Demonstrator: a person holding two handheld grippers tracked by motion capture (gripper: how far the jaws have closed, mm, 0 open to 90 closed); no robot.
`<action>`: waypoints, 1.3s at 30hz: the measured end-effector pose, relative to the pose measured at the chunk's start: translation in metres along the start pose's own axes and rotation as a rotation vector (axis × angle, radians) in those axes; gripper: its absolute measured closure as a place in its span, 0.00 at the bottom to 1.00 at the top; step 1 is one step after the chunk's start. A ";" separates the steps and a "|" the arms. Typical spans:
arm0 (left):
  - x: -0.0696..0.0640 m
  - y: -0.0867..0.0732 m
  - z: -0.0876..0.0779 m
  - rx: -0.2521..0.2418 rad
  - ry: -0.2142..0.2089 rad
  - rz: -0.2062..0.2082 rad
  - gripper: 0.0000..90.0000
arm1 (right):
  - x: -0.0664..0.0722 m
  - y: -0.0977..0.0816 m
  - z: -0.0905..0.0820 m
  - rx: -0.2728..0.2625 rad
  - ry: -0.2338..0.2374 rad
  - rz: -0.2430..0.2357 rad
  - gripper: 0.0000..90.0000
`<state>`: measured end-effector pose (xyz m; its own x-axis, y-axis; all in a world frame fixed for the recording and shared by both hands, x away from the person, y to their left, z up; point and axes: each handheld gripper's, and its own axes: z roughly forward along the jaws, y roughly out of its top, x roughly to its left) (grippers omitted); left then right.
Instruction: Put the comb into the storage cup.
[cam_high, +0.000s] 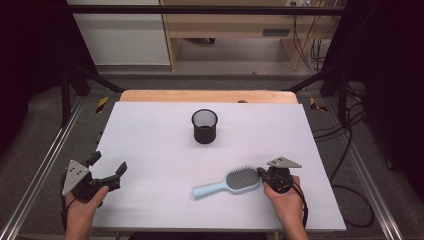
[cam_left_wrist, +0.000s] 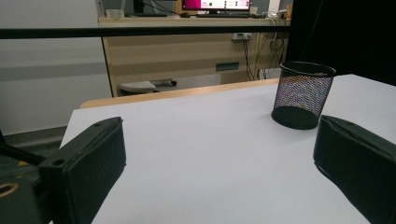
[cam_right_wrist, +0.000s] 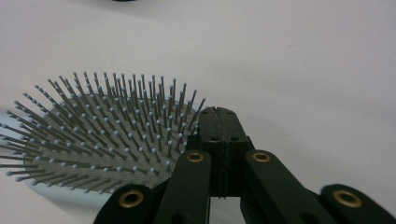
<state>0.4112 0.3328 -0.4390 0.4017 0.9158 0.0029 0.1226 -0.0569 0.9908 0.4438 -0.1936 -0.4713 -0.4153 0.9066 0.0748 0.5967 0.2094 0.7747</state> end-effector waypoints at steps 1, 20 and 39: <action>0.000 0.000 0.000 0.002 0.002 0.002 0.03 | 0.007 0.002 0.003 0.002 0.009 -0.013 1.00; -0.006 -0.001 0.001 0.018 -0.011 0.007 0.03 | 0.065 0.009 0.024 -0.022 0.090 -0.093 1.00; -0.014 0.001 0.002 0.025 -0.044 0.014 0.03 | 0.079 0.008 0.027 -0.033 0.116 -0.152 1.00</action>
<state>0.4081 0.3193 -0.4381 0.4429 0.8965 0.0105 0.1387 -0.0801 0.9871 0.4342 -0.1109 -0.4758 -0.5765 0.8167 0.0260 0.4991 0.3268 0.8026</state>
